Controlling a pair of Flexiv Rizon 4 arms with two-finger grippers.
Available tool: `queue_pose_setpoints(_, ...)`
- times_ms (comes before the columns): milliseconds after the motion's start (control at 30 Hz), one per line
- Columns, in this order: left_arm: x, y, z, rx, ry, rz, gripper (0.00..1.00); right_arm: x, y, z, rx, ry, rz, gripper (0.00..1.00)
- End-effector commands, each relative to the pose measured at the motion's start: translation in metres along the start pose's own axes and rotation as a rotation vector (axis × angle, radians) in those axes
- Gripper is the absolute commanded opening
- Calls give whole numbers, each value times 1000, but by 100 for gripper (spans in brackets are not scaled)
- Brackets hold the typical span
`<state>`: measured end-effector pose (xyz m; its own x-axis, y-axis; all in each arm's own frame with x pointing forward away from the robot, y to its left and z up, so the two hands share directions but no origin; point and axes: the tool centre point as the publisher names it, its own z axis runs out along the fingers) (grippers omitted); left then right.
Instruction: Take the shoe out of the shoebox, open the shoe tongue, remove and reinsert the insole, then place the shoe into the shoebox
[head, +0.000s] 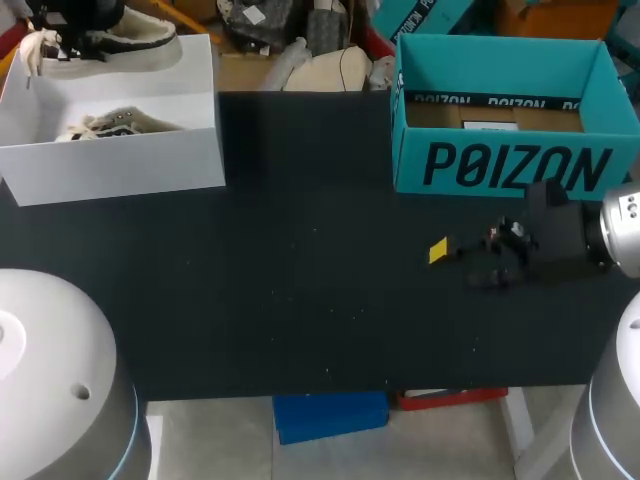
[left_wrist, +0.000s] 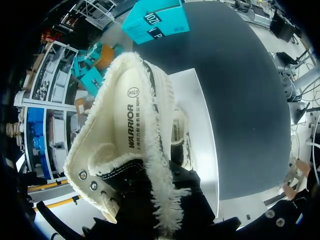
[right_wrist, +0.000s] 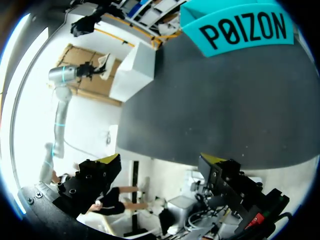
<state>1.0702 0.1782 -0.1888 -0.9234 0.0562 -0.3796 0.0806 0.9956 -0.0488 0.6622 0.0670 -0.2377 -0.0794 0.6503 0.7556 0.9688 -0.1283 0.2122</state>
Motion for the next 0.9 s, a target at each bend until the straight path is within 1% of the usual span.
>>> queue_pose_setpoints(33,0,0,-2,-2,0,2,0,0,0,-1,1,-1,0,100)
queue_pose_setpoints(300,0,0,-2,-2,0,2,0,0,0,-1,1,-1,0,100)
queue_pose_setpoints(400,-7,9,9,-6,8,-7,0,0,0,-1,1,-1,0,100)
queue_pose_setpoints(433,-10,13,15,-25,7,-15,0,0,0,-1,1,-1,0,100)
queue_pose_setpoints(600,-23,27,40,-58,27,-16,0,0,0,-1,1,-1,0,100)
queue_pose_setpoints(633,-26,30,46,-88,20,-12,0,0,0,-1,1,-1,0,100)
queue_pose_setpoints(667,-29,32,53,-100,23,-10,0,0,0,-1,1,-1,0,100)
queue_pose_setpoints(700,-33,34,59,-97,37,-16,0,0,0,-1,1,-1,0,100)
queue_pose_setpoints(900,-53,35,85,-123,44,-15,0,0,0,-1,1,-1,0,100)
